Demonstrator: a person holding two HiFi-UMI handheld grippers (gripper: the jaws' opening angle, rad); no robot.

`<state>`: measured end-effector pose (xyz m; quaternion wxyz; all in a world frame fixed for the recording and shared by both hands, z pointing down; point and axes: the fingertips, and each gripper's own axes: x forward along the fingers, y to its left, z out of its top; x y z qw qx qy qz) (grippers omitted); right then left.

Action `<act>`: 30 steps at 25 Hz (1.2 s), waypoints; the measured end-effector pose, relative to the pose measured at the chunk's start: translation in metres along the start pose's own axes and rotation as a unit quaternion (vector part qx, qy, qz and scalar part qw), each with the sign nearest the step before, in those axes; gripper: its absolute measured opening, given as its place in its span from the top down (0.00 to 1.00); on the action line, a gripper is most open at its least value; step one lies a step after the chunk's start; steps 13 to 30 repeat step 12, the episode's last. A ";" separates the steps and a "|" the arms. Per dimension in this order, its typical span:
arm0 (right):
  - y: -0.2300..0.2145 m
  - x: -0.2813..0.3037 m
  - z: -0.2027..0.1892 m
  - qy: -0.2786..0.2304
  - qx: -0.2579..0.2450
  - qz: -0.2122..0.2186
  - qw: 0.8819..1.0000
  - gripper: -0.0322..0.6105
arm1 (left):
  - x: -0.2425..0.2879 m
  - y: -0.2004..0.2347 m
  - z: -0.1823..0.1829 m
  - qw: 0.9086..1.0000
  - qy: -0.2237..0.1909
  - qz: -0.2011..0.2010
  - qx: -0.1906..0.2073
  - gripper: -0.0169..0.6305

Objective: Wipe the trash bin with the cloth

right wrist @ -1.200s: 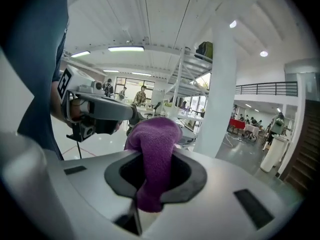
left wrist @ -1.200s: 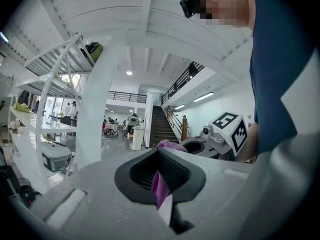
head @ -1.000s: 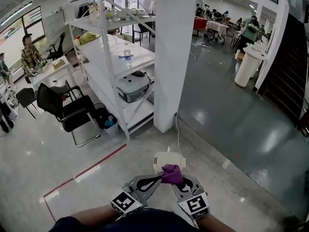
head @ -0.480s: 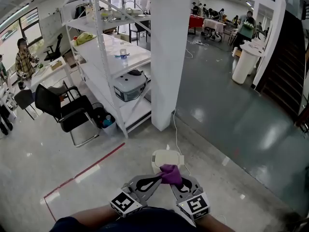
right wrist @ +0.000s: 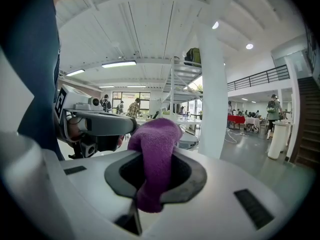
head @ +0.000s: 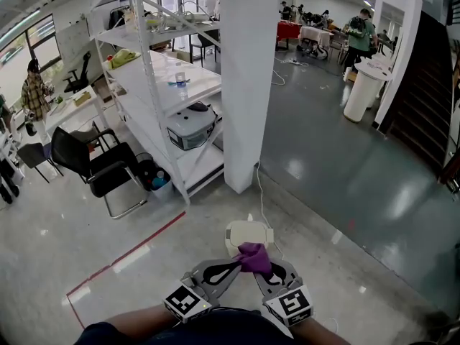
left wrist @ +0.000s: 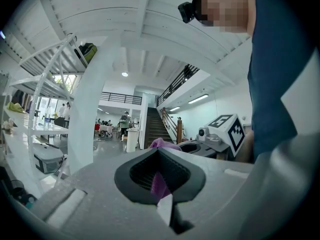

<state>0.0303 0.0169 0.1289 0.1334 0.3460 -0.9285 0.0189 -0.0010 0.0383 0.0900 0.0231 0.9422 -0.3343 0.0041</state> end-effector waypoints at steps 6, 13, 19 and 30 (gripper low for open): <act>0.000 -0.007 0.002 -0.004 0.004 -0.005 1.000 0.83 | -0.001 -0.005 0.000 1.000 0.003 -0.003 -0.002 0.98; 0.006 -0.011 -0.004 -0.008 0.002 -0.007 1.000 0.83 | -0.006 -0.011 -0.006 1.000 0.005 -0.005 0.006 0.98; 0.006 -0.011 -0.004 -0.008 0.002 -0.007 1.000 0.83 | -0.006 -0.011 -0.006 1.000 0.005 -0.005 0.006 0.98; 0.006 -0.011 -0.004 -0.008 0.002 -0.007 1.000 0.83 | -0.006 -0.011 -0.006 1.000 0.005 -0.005 0.006 0.98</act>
